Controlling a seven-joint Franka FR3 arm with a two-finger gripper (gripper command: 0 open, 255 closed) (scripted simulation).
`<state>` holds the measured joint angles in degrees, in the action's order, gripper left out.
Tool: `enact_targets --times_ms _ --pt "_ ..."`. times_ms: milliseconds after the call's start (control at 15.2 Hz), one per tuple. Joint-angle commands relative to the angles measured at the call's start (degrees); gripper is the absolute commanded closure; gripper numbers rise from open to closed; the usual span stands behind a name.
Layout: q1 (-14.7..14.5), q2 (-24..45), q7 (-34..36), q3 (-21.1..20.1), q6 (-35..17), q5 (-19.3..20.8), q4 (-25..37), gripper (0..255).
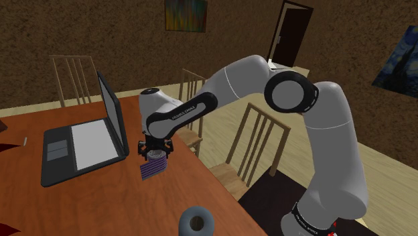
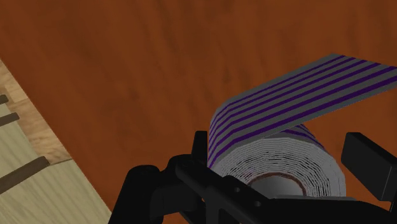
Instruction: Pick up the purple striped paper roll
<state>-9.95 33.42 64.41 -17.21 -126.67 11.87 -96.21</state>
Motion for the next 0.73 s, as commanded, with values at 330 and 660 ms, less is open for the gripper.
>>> enact_targets --times_ms 330,660 --pt "-0.15 1.55 0.21 0.4 -1.81 0.53 -0.27 255" --pt "-0.13 1.61 0.14 0.41 -1.69 0.52 -0.09 255"
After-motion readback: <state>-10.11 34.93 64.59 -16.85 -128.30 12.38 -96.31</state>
